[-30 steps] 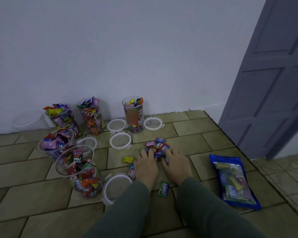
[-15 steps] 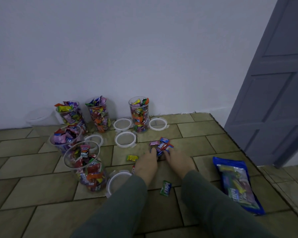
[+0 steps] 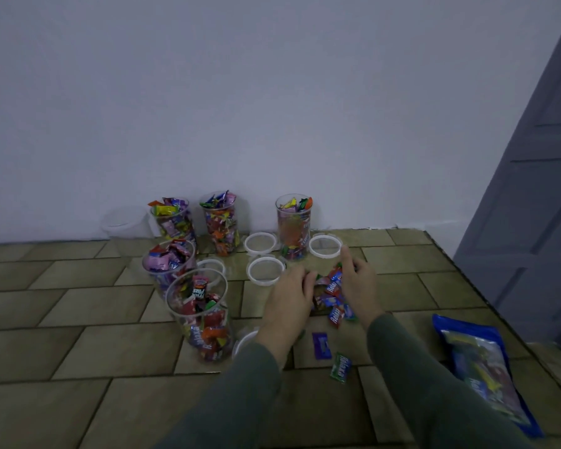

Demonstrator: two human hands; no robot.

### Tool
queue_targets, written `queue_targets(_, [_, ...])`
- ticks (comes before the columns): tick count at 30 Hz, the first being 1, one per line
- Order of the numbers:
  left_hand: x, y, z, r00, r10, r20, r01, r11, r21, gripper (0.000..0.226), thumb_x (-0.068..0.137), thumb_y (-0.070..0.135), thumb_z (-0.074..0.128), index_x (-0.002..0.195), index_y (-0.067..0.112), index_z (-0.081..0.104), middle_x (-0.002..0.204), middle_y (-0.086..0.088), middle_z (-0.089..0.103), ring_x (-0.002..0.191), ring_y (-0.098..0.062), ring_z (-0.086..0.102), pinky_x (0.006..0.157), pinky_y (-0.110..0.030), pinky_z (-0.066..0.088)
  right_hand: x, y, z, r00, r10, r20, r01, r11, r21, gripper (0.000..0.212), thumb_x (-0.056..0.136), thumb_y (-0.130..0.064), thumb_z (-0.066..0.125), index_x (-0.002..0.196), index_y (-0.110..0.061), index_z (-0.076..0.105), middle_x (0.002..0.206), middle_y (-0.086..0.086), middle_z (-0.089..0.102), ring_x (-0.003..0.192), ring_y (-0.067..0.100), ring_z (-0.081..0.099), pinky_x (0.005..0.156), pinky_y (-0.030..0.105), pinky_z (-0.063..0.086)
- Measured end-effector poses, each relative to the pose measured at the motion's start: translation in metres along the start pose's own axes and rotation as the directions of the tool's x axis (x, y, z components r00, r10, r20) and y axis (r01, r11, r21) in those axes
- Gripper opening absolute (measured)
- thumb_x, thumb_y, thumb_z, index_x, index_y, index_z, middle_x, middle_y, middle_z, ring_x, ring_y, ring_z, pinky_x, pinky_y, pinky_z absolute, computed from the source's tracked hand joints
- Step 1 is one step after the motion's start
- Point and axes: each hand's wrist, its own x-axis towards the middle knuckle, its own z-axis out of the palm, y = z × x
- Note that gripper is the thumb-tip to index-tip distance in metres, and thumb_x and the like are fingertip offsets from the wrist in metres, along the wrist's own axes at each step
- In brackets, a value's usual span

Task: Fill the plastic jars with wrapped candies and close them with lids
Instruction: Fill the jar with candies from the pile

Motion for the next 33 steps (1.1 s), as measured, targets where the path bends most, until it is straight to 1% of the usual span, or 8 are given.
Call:
queue_targets(2, [0.002,0.004,-0.015,0.998,0.023,-0.052,-0.025,0.998,-0.049,0.028,0.101,0.033,0.045,0.077,0.019,0.044,0.070,0.005,0.046,0.066,-0.013,0.046,0.058,-0.028,0.030,-0.004,-0.014,0.007,1.000,0.002,0.001,-0.002,0.993,0.119,0.057,0.097,-0.051,0.042,0.075,-0.001,0.059,0.061,0.008,0.051,0.059,0.022,0.048,0.056,0.034,0.041])
queue_targets(5, [0.003,0.014,-0.042,0.991,0.053,-0.126,-0.063,0.995,-0.077,0.035,0.101,0.032,0.045,0.069,0.025,0.036,0.064,0.007,0.040,0.058,-0.007,0.040,0.052,-0.022,0.029,-0.012,-0.039,0.020,1.000,0.001,0.016,-0.005,0.961,0.277,0.052,0.099,-0.049,0.041,0.079,-0.006,0.062,0.056,0.002,0.050,0.049,0.015,0.046,0.047,0.030,0.041])
queue_targets(7, [0.004,0.017,-0.061,0.983,0.075,-0.165,-0.093,0.990,-0.105,0.032,0.101,0.032,0.045,0.070,0.023,0.043,0.065,0.005,0.046,0.059,-0.008,0.044,0.053,-0.023,0.034,-0.016,-0.054,0.031,1.000,-0.018,0.017,0.011,0.942,0.336,0.051,0.099,-0.049,0.040,0.075,-0.008,0.058,0.054,0.001,0.048,0.045,0.014,0.043,0.043,0.027,0.036])
queue_targets(11, [0.006,0.018,-0.097,0.961,0.102,-0.258,-0.133,0.985,-0.106,0.031,0.101,0.027,0.048,0.070,0.028,0.043,0.063,0.011,0.043,0.062,-0.001,0.046,0.055,-0.018,0.031,-0.030,-0.086,0.056,0.992,0.052,0.111,-0.101,0.862,0.496,0.048,0.097,-0.054,0.042,0.084,-0.012,0.062,0.066,0.009,0.056,0.055,0.019,0.049,0.050,0.027,0.038])
queue_targets(16, [0.006,-0.004,-0.134,0.941,0.062,-0.333,-0.114,0.984,-0.140,0.024,0.101,0.030,0.046,0.080,0.019,0.053,0.066,0.011,0.049,0.064,-0.001,0.048,0.057,-0.020,0.032,-0.054,-0.126,0.089,0.968,0.051,0.247,-0.214,0.685,0.696,0.044,0.100,-0.048,0.039,0.074,-0.015,0.050,0.043,-0.003,0.036,0.034,0.010,0.031,0.037,0.022,0.025])
queue_targets(22, [-0.001,-0.026,-0.165,0.926,-0.058,-0.373,-0.079,0.937,-0.341,0.027,0.101,0.031,0.043,0.084,0.017,0.059,0.062,0.012,0.051,0.059,0.002,0.047,0.055,-0.014,0.036,-0.075,-0.134,0.130,0.966,0.080,0.246,-0.230,0.701,0.675,0.044,0.098,-0.051,0.042,0.077,-0.015,0.056,0.047,-0.004,0.049,0.036,0.009,0.043,0.039,0.024,0.034])
queue_targets(26, [-0.003,-0.047,-0.170,0.935,-0.128,-0.330,-0.038,0.891,-0.453,0.027,0.101,0.039,0.040,0.078,0.032,0.053,0.065,0.016,0.054,0.065,-0.005,0.050,0.062,-0.025,0.038,-0.087,-0.129,0.147,0.978,0.110,0.179,-0.203,0.717,0.667,0.044,0.099,-0.049,0.041,0.078,-0.015,0.058,0.052,-0.002,0.055,0.041,0.010,0.049,0.039,0.021,0.037])
queue_targets(33, [-0.008,-0.057,-0.166,0.946,-0.079,-0.314,-0.066,0.901,-0.428,0.028,0.096,0.048,0.035,0.089,0.029,0.055,0.067,0.017,0.053,0.063,0.002,0.049,0.059,-0.016,0.037,-0.094,-0.116,0.160,0.990,0.114,0.079,-0.138,0.743,0.655,0.046,0.098,-0.051,0.040,0.081,-0.013,0.061,0.073,0.006,0.062,0.061,0.015,0.058,0.051,0.025,0.045])
